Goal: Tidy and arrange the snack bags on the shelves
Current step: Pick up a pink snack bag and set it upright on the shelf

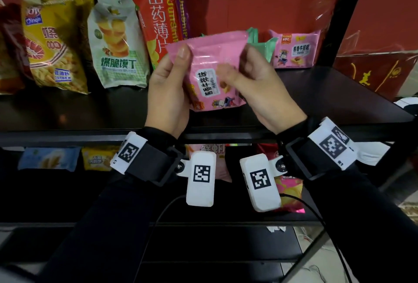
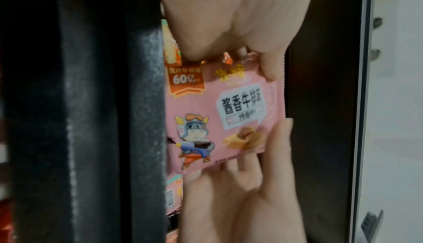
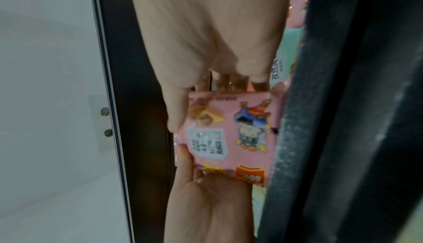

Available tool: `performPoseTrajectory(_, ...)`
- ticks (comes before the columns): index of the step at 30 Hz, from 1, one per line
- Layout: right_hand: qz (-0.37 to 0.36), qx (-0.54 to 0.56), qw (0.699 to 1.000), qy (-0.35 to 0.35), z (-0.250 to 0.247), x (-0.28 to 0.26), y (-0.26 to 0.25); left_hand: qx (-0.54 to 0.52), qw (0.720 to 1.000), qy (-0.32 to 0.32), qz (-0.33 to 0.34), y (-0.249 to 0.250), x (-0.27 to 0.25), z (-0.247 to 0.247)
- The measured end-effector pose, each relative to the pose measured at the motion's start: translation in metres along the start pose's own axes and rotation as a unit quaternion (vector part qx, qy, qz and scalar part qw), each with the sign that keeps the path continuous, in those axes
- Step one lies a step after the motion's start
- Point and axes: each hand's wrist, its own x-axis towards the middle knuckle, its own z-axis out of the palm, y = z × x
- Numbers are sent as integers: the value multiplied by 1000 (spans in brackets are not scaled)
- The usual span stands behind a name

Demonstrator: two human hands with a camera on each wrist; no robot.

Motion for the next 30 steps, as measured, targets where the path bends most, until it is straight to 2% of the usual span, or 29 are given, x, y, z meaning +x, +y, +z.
performPoseTrajectory(3, 21, -37, 999, -11, -2, -4, 3, -15, 1000, -2, -10, 1, 2, -1)
performPoseTrajectory(6, 14, 2, 997, 74, -4, -1, 1, 71, 996, -29, -49, -1, 1, 4)
performPoseTrajectory(8, 31, 67, 988, 134, -5, 2, -1, 137, 988, -28, -71, -3, -1, 5)
performPoseTrajectory(11, 89, 207, 958, 176, -7, 4, -1, 208, 973, -6, -100, -4, -2, 7)
performPoseTrajectory(14, 123, 338, 921, 148, -7, 2, 1, 239, 960, 17, -145, -3, -1, 10)
performPoseTrajectory(16, 129, 374, 910, 120, -6, 1, 1, 230, 960, -11, -161, -2, 0, 10)
performPoseTrajectory(18, 142, 325, 927, 125, -7, 3, 1, 196, 968, -28, -153, -1, -1, 9)
performPoseTrajectory(20, 138, 224, 949, 172, -13, 5, -1, 161, 978, -16, -134, 2, -1, 6)
performPoseTrajectory(22, 94, 138, 959, 227, -28, 7, -1, 135, 982, -3, -130, 3, 0, 3)
performPoseTrajectory(23, 72, 100, 966, 226, -34, 7, -3, 130, 983, -1, -131, 3, 1, 3)
performPoseTrajectory(25, 66, 21, 985, 160, -42, 5, -4, 131, 983, -9, -132, 2, 1, 4)
performPoseTrajectory(27, 86, -46, 991, 96, -45, 4, -5, 128, 984, -22, -124, 2, -1, 6)
performPoseTrajectory(30, 89, -59, 989, 98, -46, 2, -3, 146, 982, -43, -115, 2, -2, 8)
